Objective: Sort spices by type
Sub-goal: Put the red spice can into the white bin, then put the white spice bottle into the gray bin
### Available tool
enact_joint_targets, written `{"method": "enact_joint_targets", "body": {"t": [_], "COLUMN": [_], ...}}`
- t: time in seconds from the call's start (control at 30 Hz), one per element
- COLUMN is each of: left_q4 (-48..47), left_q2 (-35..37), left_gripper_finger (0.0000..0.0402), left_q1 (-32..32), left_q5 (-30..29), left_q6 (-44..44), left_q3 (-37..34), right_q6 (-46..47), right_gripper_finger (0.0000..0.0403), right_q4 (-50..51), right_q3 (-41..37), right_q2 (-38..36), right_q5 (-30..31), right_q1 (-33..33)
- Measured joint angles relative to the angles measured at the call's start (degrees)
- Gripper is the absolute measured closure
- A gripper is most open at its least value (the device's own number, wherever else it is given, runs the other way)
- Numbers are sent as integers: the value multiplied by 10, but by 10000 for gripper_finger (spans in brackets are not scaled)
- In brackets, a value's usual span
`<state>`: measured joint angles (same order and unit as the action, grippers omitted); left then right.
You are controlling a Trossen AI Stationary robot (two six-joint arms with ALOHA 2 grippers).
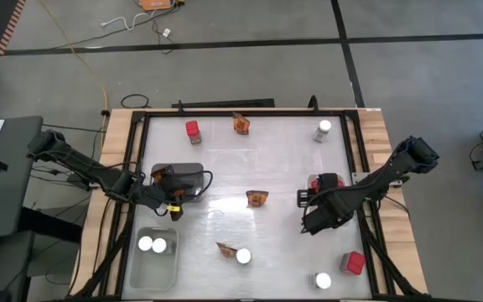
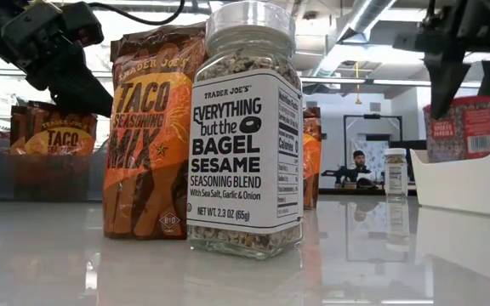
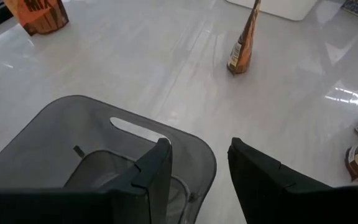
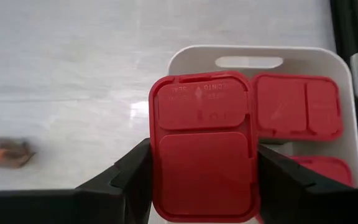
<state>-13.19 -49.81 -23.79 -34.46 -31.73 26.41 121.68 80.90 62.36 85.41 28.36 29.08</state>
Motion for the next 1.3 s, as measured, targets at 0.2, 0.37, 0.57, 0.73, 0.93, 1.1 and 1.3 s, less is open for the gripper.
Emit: {"method": "enact_joint_targets", "body": {"t": [0.2,0.37,0.57,0.73,0.93,1.1,1.3], "left_q4": [0,0,0,0,0,0,0], "left_q2": [0,0,0,0,0,0,0], "left_gripper_finger": [253,253,253,253,253,253,253], "left_q1": [0,0,0,0,0,0,0], "left_q5": [0,0,0,0,0,0,0], "left_q6": [0,-3,-3,5,6,6,6], "left_q3": [0,0,0,0,0,0,0], "right_q6": [0,-1,-13,-22,-22,-22,-22], "right_gripper_finger": [165,165,143,128,124,123,122], "right_q4": [-50,-82,-84,-89,-89,-82,-23], "right_q3": [-35,-60,-65,-65,-65,-60,-29], "right_q2": [0,0,0,0,0,0,0], "right_q5": [0,1,2,2,2,2,2], "right_q1": [-15,-16,-15,-15,-14,-14,-14]}}
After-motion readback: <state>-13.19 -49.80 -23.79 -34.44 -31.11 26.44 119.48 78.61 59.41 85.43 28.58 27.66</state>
